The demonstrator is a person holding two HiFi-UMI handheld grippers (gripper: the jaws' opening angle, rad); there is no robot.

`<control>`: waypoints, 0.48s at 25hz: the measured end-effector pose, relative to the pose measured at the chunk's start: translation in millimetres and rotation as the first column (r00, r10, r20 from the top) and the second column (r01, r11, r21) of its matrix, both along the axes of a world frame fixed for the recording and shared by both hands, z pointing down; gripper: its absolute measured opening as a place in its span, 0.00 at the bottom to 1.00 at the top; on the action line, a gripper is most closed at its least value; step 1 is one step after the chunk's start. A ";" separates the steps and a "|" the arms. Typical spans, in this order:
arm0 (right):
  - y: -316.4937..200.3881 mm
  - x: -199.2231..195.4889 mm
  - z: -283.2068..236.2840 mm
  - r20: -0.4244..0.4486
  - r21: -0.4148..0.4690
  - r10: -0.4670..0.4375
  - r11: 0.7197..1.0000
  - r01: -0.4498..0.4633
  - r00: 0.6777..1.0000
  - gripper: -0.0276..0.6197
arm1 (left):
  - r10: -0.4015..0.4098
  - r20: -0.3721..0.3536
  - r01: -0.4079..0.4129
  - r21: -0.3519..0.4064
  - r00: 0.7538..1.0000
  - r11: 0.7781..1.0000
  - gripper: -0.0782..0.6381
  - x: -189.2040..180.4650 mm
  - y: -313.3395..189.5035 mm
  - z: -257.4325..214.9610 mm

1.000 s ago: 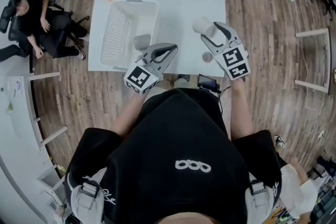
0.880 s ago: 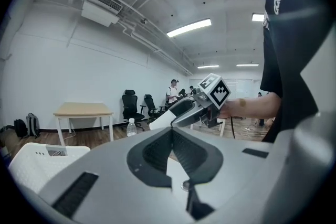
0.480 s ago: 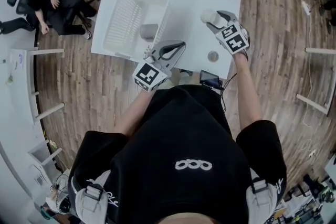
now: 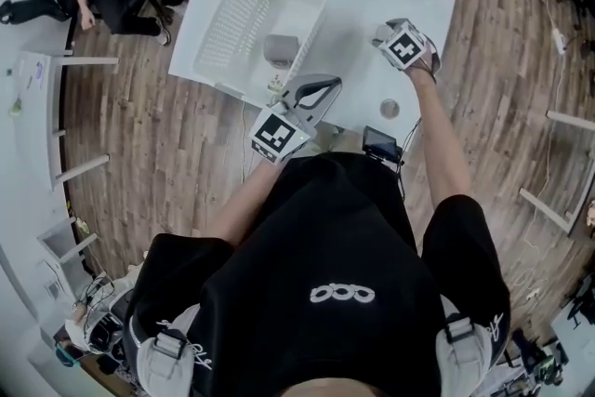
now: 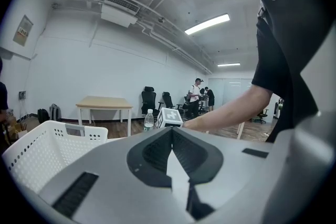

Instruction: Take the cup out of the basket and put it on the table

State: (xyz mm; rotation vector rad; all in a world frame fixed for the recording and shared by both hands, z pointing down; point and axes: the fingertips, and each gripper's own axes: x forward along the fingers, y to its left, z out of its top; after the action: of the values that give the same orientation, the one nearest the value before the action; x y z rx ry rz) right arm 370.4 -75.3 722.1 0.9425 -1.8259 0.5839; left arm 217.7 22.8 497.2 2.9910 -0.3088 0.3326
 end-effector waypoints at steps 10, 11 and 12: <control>-9.7 7.1 39.4 -0.191 -0.130 -0.092 0.989 0.067 0.977 0.45 | -0.038 0.014 0.039 -0.010 0.999 0.999 0.12 -12.2 -9.0 5.3; -9.3 5.0 41.8 -0.196 -0.142 -0.101 0.987 0.074 0.975 0.45 | -0.040 0.017 0.040 -0.011 0.999 0.999 0.12 -13.8 -9.2 6.0; -9.9 3.5 43.5 -0.200 -0.146 -0.108 0.986 0.079 0.974 0.45 | -0.042 0.019 0.042 -0.011 0.999 0.999 0.12 -14.9 -9.6 6.7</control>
State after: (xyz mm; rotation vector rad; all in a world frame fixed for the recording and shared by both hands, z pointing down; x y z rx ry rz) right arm 373.9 -85.3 765.6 0.7897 -1.6129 0.5247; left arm 202.7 13.2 503.8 2.9675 -0.3695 0.3565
